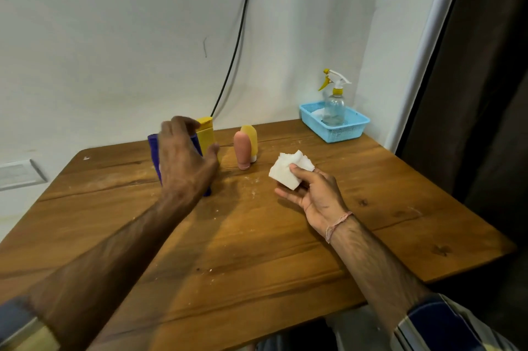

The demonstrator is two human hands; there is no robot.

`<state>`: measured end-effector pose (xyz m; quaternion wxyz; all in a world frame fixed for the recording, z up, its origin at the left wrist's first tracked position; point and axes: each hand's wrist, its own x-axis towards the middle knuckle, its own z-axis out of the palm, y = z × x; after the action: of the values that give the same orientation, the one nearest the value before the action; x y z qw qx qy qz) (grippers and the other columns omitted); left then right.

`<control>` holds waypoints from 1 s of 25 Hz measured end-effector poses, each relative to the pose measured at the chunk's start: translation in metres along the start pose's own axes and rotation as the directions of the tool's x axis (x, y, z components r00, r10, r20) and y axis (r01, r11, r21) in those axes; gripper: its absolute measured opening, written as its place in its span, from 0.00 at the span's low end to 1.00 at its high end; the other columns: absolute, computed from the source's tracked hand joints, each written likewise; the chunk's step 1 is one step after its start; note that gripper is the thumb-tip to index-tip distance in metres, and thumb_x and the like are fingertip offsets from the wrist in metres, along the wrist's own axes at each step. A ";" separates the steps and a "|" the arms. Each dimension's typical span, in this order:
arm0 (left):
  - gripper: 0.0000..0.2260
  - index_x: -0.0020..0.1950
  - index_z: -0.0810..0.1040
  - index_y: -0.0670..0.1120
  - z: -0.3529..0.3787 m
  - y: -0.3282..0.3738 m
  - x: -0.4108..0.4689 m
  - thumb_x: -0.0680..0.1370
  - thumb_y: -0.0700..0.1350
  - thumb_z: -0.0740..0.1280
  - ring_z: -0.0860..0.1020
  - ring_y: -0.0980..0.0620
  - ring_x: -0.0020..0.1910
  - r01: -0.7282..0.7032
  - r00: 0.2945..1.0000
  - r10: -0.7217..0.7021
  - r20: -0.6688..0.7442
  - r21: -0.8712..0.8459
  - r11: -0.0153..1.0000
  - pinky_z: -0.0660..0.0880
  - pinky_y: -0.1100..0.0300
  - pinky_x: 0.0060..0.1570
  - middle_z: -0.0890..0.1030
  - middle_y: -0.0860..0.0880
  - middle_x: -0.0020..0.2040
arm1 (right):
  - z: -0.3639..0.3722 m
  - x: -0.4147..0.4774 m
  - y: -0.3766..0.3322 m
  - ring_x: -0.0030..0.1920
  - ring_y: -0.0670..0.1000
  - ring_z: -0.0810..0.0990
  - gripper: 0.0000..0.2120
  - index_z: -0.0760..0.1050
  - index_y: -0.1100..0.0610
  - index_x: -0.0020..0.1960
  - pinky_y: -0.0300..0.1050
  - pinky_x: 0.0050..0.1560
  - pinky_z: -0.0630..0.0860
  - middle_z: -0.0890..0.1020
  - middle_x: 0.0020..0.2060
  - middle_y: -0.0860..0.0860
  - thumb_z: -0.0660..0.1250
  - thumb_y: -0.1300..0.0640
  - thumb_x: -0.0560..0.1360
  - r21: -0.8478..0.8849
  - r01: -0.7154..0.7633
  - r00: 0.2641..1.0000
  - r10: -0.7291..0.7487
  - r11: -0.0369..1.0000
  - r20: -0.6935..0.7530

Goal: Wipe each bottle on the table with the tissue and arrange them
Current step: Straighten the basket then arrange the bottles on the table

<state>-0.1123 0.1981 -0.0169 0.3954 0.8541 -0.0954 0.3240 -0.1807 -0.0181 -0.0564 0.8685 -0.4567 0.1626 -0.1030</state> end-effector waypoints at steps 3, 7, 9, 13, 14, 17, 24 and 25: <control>0.13 0.45 0.79 0.52 0.039 0.050 -0.029 0.75 0.61 0.72 0.80 0.58 0.35 0.148 0.897 -0.053 0.440 -0.186 0.971 0.71 0.69 0.33 0.82 0.54 0.38 | -0.004 0.012 -0.021 0.54 0.58 0.82 0.11 0.79 0.57 0.56 0.58 0.55 0.80 0.84 0.52 0.57 0.71 0.63 0.75 0.005 0.037 0.999 -0.037 0.999 -0.035; 0.13 0.55 0.81 0.44 0.113 0.100 -0.026 0.77 0.51 0.74 0.84 0.54 0.37 0.654 0.653 -0.212 0.727 -0.401 0.642 0.79 0.59 0.38 0.87 0.49 0.44 | -0.015 0.040 -0.050 0.52 0.58 0.84 0.10 0.81 0.59 0.55 0.55 0.54 0.81 0.86 0.49 0.57 0.72 0.62 0.73 -0.056 0.085 0.993 -0.089 0.995 -0.075; 0.11 0.58 0.78 0.43 0.146 0.114 -0.004 0.78 0.42 0.74 0.82 0.52 0.37 0.731 0.628 -0.273 0.729 -0.432 0.528 0.79 0.58 0.38 0.86 0.44 0.47 | -0.027 0.063 -0.072 0.52 0.58 0.84 0.11 0.80 0.59 0.55 0.54 0.52 0.82 0.85 0.51 0.58 0.73 0.62 0.73 -0.115 0.124 0.988 -0.134 0.986 -0.079; 0.18 0.61 0.69 0.46 0.205 0.135 0.052 0.77 0.38 0.74 0.82 0.51 0.41 0.607 0.693 -0.237 0.681 -0.372 0.703 0.78 0.64 0.30 0.81 0.43 0.55 | -0.048 0.126 -0.122 0.41 0.53 0.85 0.14 0.71 0.55 0.56 0.44 0.40 0.83 0.82 0.53 0.58 0.71 0.63 0.74 -0.551 0.237 0.928 -0.354 0.800 -0.116; 0.17 0.60 0.68 0.47 0.219 0.138 0.064 0.77 0.38 0.73 0.82 0.50 0.43 0.533 0.717 -0.209 0.665 -0.331 0.778 0.76 0.66 0.27 0.80 0.42 0.58 | -0.052 0.142 -0.132 0.38 0.52 0.85 0.14 0.70 0.53 0.54 0.42 0.37 0.83 0.82 0.51 0.57 0.71 0.63 0.74 -0.701 0.238 0.900 -0.425 0.673 -0.101; 0.08 0.57 0.77 0.44 0.263 0.142 0.092 0.78 0.37 0.69 0.78 0.53 0.44 0.272 0.754 -0.081 0.652 -0.199 0.941 0.80 0.63 0.33 0.78 0.42 0.63 | -0.061 0.191 -0.155 0.48 0.54 0.83 0.08 0.76 0.51 0.46 0.47 0.48 0.82 0.82 0.50 0.55 0.70 0.63 0.71 -0.912 0.235 0.856 -0.516 0.335 0.031; 0.15 0.61 0.81 0.48 0.339 0.143 0.118 0.82 0.50 0.60 0.72 0.45 0.64 -0.291 0.681 0.081 0.728 0.168 0.942 0.61 0.41 0.68 0.81 0.48 0.63 | -0.082 0.272 -0.160 0.54 0.55 0.78 0.08 0.82 0.53 0.52 0.57 0.63 0.73 0.83 0.52 0.52 0.67 0.56 0.74 -0.999 0.050 0.897 -0.441 0.003 0.043; 0.16 0.62 0.80 0.48 0.345 0.141 0.118 0.82 0.52 0.59 0.70 0.43 0.66 -0.345 0.662 0.081 0.745 0.208 0.915 0.59 0.39 0.69 0.79 0.47 0.63 | -0.084 0.277 -0.159 0.53 0.54 0.77 0.09 0.81 0.53 0.52 0.58 0.64 0.70 0.82 0.51 0.52 0.66 0.54 0.74 -0.998 0.011 0.905 -0.424 -0.055 0.033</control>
<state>0.0848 -0.1401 -0.0207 0.1344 0.9480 -0.2880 0.0175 0.0393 -0.2624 -0.0218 0.2197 -0.9330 0.2351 -0.1611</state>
